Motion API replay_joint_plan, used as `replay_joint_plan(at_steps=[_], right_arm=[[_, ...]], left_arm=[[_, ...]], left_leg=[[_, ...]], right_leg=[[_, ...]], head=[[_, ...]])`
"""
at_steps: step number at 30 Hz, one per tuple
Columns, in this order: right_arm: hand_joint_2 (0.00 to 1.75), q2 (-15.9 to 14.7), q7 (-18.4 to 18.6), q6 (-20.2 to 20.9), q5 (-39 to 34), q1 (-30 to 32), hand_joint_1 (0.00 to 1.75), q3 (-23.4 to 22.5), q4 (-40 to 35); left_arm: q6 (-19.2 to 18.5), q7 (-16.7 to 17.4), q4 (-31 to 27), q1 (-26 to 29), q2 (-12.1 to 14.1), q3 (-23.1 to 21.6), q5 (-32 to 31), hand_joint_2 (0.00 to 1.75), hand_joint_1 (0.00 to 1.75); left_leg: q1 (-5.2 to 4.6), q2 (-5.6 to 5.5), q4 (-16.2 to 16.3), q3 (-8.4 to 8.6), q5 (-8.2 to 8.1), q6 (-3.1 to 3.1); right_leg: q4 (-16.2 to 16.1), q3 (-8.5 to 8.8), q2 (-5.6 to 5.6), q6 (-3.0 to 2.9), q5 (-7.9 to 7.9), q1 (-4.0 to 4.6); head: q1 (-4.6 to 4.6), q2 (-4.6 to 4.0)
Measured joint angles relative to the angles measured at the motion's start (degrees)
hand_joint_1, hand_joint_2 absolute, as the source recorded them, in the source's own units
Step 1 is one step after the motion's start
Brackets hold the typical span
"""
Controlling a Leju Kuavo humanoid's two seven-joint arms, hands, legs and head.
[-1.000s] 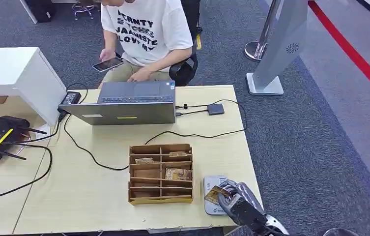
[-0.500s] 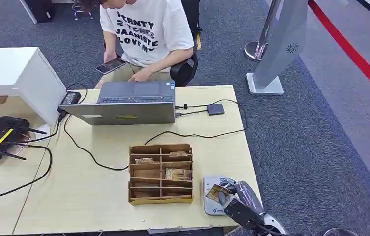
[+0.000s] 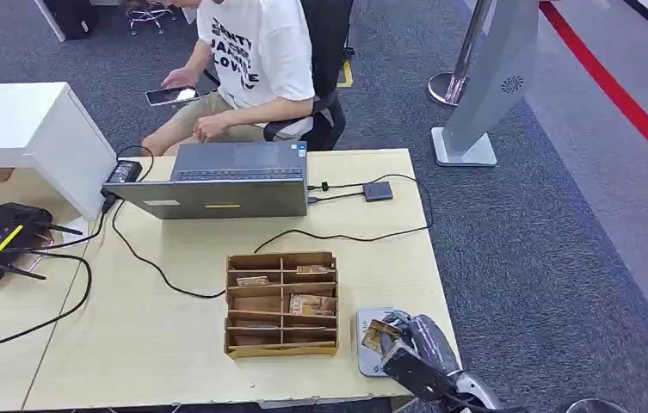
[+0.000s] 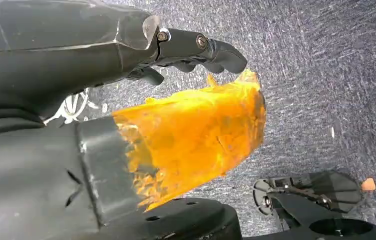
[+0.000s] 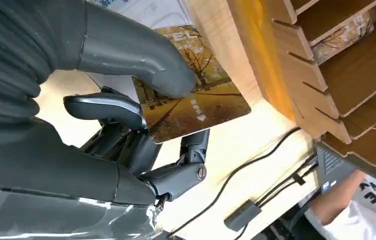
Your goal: Pass the card to the sensor for recognition and then transmit it.
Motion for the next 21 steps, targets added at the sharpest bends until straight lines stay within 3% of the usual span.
replay_joint_plan(at_steps=[21], right_arm=[[1.75, 2.3, 1.9, -2.7, 2.9, -1.6, 1.75, 0.6, 5.0]], left_arm=[[-0.1, 0.1, 0.0, -0.2, -0.1, 0.0, -0.2, 0.00, 0.00]], left_leg=[[0.00, 0.01, 0.0, 0.06, 0.00, 0.00]], right_leg=[[0.0, 0.03, 0.02, 0.00, 0.00, 0.00]], head=[[0.00, 0.00]])
